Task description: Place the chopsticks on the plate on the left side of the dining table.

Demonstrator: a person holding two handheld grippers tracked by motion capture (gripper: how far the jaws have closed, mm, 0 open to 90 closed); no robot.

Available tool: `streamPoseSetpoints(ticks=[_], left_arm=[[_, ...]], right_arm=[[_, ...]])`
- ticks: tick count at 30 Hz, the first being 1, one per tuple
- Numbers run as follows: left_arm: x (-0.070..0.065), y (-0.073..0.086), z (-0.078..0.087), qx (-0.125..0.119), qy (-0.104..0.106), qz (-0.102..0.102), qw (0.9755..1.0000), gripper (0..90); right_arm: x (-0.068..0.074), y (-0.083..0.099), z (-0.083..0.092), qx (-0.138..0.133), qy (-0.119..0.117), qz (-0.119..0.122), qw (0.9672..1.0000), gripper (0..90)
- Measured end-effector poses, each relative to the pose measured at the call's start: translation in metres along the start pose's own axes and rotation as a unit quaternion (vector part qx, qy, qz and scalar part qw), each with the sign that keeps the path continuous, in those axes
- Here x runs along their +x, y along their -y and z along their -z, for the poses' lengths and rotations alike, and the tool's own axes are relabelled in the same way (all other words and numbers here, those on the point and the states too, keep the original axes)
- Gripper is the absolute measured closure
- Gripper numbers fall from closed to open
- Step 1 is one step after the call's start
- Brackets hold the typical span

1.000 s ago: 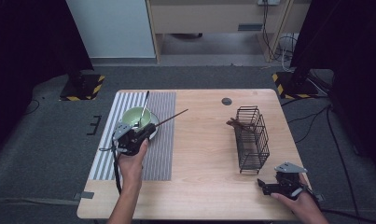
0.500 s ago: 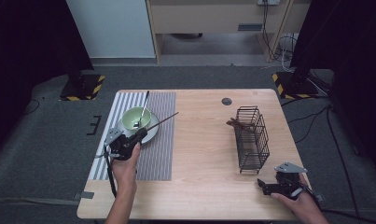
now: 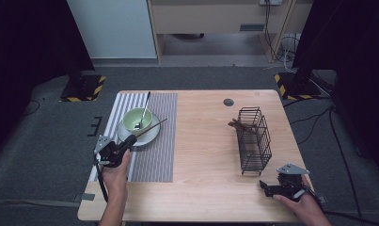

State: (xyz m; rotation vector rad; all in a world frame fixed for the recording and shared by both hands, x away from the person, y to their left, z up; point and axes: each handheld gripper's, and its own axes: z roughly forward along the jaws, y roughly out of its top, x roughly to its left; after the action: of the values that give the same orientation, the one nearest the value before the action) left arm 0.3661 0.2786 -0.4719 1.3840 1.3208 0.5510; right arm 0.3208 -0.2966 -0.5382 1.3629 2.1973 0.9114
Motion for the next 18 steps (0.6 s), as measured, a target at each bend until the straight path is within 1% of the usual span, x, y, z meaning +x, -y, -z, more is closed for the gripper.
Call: streamPoseSetpoints(ticks=[8, 11, 15, 17, 18], left_arm=[[0.005, 0.004, 0.002, -0.001, 0.001, 0.004, 1.0000, 83.7], [0.007, 0.007, 0.002, 0.009, 0.005, -0.003, 0.9999, 83.6], [0.011, 0.010, 0.004, 0.020, 0.008, -0.006, 0.9998, 83.5], [0.013, 0.012, 0.003, 0.027, 0.014, -0.008, 0.9995, 83.5], [0.014, 0.012, 0.003, 0.032, 0.023, -0.009, 0.9992, 83.5]], right_arm=[[0.000, 0.000, 0.000, 0.000, 0.000, 0.000, 1.0000, 0.4], [0.000, 0.000, 0.000, 0.000, 0.000, 0.000, 1.0000, 0.4], [0.000, 0.000, 0.000, 0.000, 0.000, 0.000, 1.0000, 0.4], [0.000, 0.000, 0.000, 0.000, 0.000, 0.000, 1.0000, 0.4], [0.000, 0.000, 0.000, 0.000, 0.000, 0.000, 1.0000, 0.4]])
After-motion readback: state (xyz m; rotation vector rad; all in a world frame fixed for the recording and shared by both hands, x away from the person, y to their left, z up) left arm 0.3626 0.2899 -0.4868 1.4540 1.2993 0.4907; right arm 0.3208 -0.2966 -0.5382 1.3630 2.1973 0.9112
